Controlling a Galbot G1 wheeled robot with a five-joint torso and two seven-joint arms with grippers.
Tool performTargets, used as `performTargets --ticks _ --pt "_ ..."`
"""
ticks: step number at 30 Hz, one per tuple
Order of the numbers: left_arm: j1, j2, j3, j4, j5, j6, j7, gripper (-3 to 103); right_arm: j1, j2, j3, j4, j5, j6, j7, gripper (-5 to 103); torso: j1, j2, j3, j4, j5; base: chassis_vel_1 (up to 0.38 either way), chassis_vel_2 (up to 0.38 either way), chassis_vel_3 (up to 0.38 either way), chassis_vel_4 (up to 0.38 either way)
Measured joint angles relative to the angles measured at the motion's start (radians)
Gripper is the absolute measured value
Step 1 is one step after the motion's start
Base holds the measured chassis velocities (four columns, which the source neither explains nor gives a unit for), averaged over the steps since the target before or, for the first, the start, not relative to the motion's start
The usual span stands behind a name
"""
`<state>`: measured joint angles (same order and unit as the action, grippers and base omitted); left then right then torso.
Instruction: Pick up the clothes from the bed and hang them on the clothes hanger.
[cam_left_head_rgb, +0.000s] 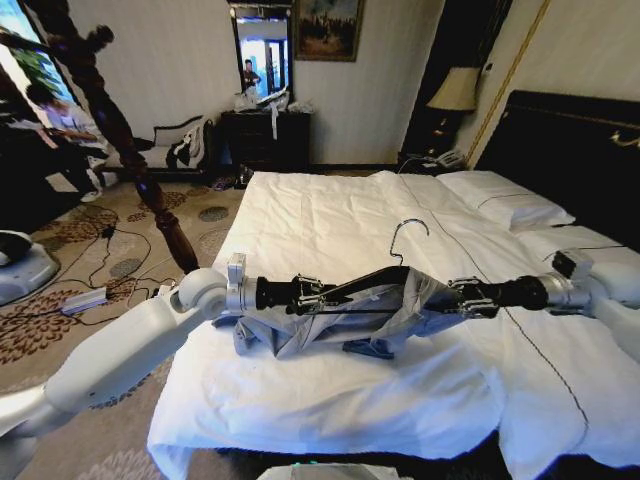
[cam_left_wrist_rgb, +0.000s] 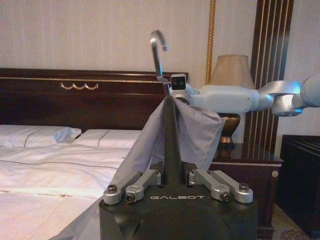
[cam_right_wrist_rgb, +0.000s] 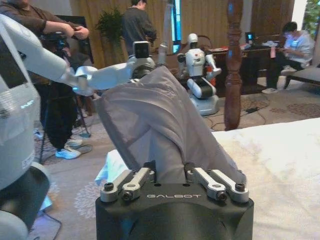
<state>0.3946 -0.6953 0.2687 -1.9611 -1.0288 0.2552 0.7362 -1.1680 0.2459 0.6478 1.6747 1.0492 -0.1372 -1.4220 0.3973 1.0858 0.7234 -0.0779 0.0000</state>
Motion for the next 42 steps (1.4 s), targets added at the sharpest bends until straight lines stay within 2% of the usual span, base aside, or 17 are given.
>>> performTargets --ticks 2,16,33,36,39,40,42 --pt "-0.008 -0.004 0.003 0.008 0.009 -0.004 0.004 18 0.000 0.001 0.002 0.010 -0.001 -0.011 -0.016 18 0.000 0.000 0.000 -0.0001 0.0000 0.000 0.000 0.000 0.000" --pt "-0.028 -0.032 0.000 0.044 0.025 -0.016 0.016 18 -0.011 0.004 0.010 0.035 -0.009 -0.024 -0.037 18 0.000 0.000 0.000 0.0000 0.0000 0.000 0.000 0.000 0.000" --pt "0.017 -0.008 -0.045 0.025 0.010 -0.034 0.002 15 -0.010 0.009 0.012 0.039 0.001 -0.035 -0.024 18 0.000 0.000 0.000 0.0000 -0.0001 0.000 0.000 0.000 0.000" --pt "0.028 -0.003 -0.058 0.029 0.010 -0.037 -0.011 20 -0.013 0.009 0.012 0.045 0.001 -0.037 -0.021 18 0.000 0.000 0.000 0.0000 -0.0001 0.000 0.000 0.000 0.000" --pt "0.036 0.003 -0.068 0.034 0.010 -0.040 -0.024 36 -0.022 0.009 0.014 0.053 0.000 -0.039 -0.021 18 0.000 0.000 0.000 0.0000 -0.0001 0.000 0.000 0.000 0.000" --pt "0.036 0.003 -0.068 0.034 0.010 -0.040 -0.024 36 -0.022 0.009 0.014 0.053 0.000 -0.039 -0.021 18 0.000 0.000 0.000 0.0000 -0.0001 0.000 0.000 0.000 0.000" --pt "0.041 0.006 -0.070 0.032 0.010 -0.041 -0.032 47 -0.028 0.009 0.017 0.058 0.000 -0.041 -0.024 18 0.000 0.000 0.000 0.0000 -0.0001 0.000 0.000 0.000 0.000"
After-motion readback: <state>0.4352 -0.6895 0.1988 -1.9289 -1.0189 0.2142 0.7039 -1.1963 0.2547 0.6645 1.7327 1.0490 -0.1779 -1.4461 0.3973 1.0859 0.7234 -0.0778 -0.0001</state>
